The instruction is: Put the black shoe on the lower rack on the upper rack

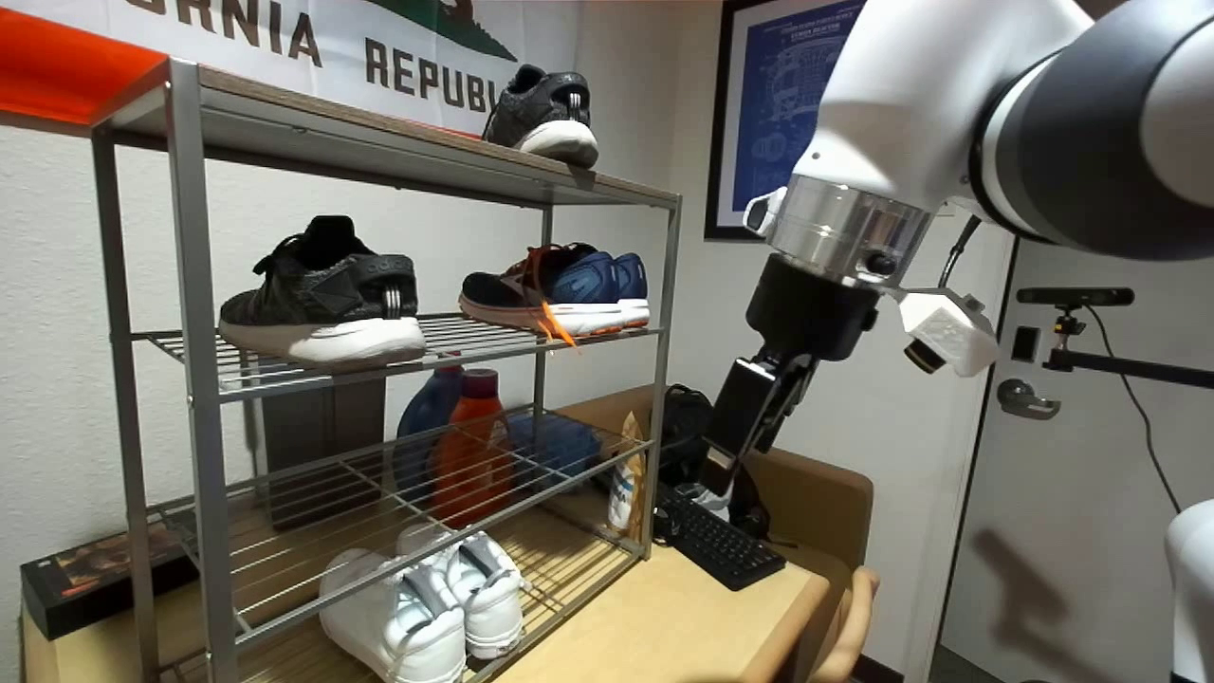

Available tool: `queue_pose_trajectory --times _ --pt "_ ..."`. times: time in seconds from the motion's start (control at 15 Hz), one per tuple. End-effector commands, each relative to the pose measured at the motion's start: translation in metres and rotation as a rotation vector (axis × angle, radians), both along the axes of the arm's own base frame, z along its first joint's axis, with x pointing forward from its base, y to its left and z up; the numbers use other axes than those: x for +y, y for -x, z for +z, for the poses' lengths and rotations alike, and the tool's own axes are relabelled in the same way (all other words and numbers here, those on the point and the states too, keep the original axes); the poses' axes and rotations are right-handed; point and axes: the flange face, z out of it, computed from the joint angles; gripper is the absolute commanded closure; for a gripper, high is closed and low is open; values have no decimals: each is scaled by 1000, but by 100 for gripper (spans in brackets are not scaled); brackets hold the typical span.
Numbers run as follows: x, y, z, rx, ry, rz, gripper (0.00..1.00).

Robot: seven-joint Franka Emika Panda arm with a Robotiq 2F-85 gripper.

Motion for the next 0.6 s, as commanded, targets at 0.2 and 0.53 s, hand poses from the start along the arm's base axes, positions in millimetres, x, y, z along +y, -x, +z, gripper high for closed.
queue_pose_trajectory --times 0.2,0.53 --pt "-4 -16 4 5 -192 -310 0" --pt "-4 -11 1 5 -175 -324 0"
